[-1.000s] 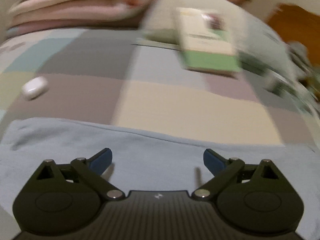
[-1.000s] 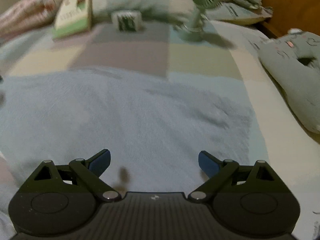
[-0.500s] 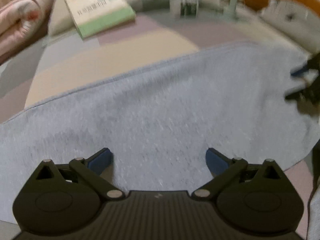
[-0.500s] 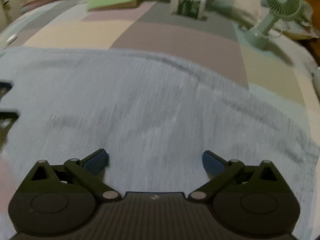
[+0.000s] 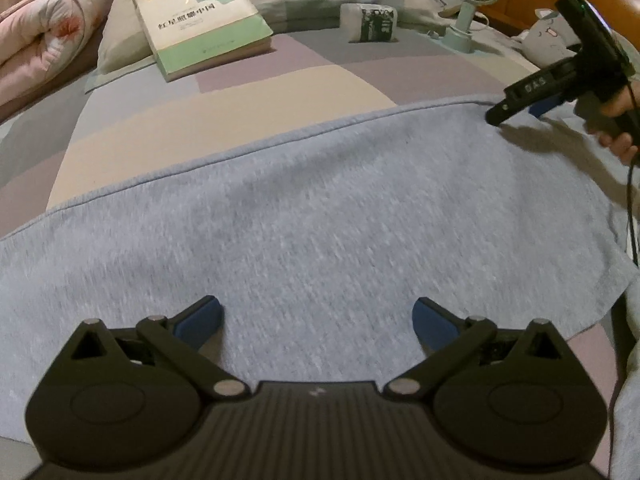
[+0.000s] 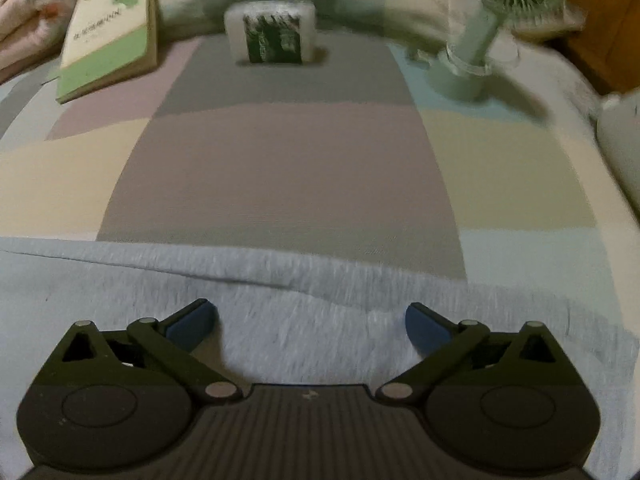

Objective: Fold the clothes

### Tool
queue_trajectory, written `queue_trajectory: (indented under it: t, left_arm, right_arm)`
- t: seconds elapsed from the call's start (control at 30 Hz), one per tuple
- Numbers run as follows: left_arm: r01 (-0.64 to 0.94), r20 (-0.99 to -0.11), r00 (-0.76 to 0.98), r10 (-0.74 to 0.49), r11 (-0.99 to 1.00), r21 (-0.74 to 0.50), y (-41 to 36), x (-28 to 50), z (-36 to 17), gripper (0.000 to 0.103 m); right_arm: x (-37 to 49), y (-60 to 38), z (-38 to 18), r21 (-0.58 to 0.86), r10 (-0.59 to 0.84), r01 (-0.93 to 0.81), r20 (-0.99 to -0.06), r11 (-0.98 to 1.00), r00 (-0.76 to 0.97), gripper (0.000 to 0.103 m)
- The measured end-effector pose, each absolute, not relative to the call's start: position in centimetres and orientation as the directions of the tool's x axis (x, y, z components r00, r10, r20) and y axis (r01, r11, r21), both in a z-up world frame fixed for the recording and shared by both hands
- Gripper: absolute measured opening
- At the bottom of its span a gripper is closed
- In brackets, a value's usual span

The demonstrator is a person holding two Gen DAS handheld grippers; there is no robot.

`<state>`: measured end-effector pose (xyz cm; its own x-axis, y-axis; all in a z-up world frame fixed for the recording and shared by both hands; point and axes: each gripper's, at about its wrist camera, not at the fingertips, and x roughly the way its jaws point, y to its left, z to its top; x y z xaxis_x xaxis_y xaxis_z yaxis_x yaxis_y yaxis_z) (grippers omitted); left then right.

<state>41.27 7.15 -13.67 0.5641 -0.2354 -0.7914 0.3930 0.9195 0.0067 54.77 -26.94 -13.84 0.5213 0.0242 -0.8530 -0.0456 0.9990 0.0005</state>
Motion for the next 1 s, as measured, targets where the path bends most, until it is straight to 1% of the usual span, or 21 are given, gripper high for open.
queue_trajectory:
  t: [0.2, 0.33, 0.4, 0.47, 0.6, 0.7, 0.77, 0.8, 0.9, 1.0]
  left_arm:
    - [0.394, -0.777, 0.579, -0.247, 0.919, 0.002, 7.3, 41.3, -13.8, 0.103]
    - [0.384, -0.783, 0.577, -0.233, 0.923, 0.009, 7.3, 41.5, -13.7, 0.103]
    - [0.383, -0.785, 0.576, -0.228, 0.924, 0.013, 7.3, 41.6, -13.7, 0.103]
    - [0.382, -0.788, 0.575, -0.222, 0.924, 0.018, 7.4, 41.6, -13.6, 0.103]
    - [0.365, -0.784, 0.592, -0.187, 0.929, 0.054, 9.0, 41.6, -13.4, 0.103]
    - [0.301, -0.786, 0.598, -0.155, 0.953, 0.041, 10.8, 42.0, -13.0, 0.102]
    - [0.298, -0.779, 0.605, -0.164, 0.954, 0.031, 10.6, 42.0, -12.2, 0.102]
    - [0.306, -0.772, 0.610, -0.178, 0.952, 0.023, 10.4, 42.0, -11.7, 0.102]
    - [0.344, -0.740, 0.636, -0.219, 0.939, 0.017, 8.6, 42.2, -10.6, 0.102]
    - [0.383, -0.743, 0.613, -0.268, 0.923, -0.017, 6.6, 43.0, -10.9, 0.102]
  right_arm:
    - [50.5, -28.0, -13.8, -0.009, 0.096, -0.191, -0.843, 0.982, 0.530, 0.103]
    - [51.2, -29.2, -12.5, 0.044, 0.102, -0.120, -0.837, 0.992, 0.537, 0.103]
    - [52.1, -29.1, -13.1, 0.041, 0.080, -0.086, -0.851, 0.995, 0.519, 0.103]
    - [52.6, -28.8, -13.9, -0.020, 0.044, -0.116, -0.850, 0.993, 0.525, 0.103]
    - [52.2, -31.7, -13.7, -0.018, 0.045, -0.117, -0.856, 0.993, 0.515, 0.103]
    - [51.4, -33.8, -13.3, -0.040, 0.020, -0.111, -0.870, 0.993, 0.492, 0.103]
    - [50.3, -34.4, -12.6, -0.013, 0.044, -0.116, -0.876, 0.993, 0.480, 0.103]
    - [49.5, -34.2, -12.0, 0.008, 0.073, -0.136, -0.874, 0.991, 0.480, 0.103]
    - [46.6, -32.2, -10.9, 0.041, 0.172, -0.269, -0.858, 0.962, 0.484, 0.103]
    - [43.7, -30.2, -11.9, 0.005, 0.173, -0.353, -0.879, 0.935, 0.445, 0.103]
